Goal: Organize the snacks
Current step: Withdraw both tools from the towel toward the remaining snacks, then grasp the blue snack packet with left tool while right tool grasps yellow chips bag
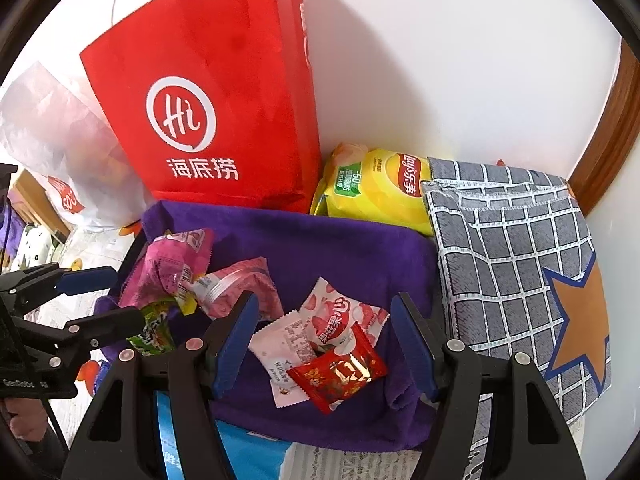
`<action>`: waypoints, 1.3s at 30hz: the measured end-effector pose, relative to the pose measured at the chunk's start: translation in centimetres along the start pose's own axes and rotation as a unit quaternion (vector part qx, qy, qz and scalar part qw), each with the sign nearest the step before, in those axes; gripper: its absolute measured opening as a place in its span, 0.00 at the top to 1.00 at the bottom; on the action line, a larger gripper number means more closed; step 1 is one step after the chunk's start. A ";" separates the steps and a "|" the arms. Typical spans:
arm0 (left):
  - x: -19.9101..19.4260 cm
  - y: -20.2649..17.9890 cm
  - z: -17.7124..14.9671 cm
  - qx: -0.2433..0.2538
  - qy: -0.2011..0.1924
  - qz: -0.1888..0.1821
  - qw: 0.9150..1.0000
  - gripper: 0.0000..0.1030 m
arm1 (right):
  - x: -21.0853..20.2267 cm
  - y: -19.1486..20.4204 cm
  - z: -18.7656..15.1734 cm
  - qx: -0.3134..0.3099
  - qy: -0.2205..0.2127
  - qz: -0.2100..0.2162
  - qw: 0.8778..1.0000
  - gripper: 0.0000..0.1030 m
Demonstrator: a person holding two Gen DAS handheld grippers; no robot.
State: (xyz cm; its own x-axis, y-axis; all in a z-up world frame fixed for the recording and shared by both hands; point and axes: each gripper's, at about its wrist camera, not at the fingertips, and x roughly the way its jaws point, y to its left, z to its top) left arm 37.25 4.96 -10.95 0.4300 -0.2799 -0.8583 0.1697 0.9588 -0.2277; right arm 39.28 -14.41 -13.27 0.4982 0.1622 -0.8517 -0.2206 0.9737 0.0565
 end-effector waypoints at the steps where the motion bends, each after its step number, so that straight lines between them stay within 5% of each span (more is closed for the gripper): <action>1: -0.2 -0.1 0.0 0.001 -0.004 -0.001 1.000 0.33 | -0.3 0.1 0.0 0.001 -0.004 -0.005 1.000 0.34; 9: -2.1 -0.8 0.0 0.013 -0.031 -0.002 0.999 0.33 | -3.2 0.5 -1.2 0.020 -0.031 -0.022 0.999 0.34; 22: -7.9 -1.7 -0.7 0.014 -0.080 0.015 0.997 0.33 | -8.8 1.4 -8.1 0.040 -0.039 -0.029 0.998 0.34; 39: -10.4 1.2 -10.7 -0.012 -0.035 0.058 0.998 0.33 | -8.8 6.0 -18.3 0.025 0.030 0.025 0.999 0.35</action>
State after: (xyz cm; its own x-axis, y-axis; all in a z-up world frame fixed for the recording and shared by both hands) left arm 23.47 9.49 -7.21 0.5066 -0.1697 -0.8453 0.0947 0.9855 -0.1411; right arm 18.22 -12.92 -14.98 0.4361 0.2024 -0.8769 -0.2008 0.9717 0.1245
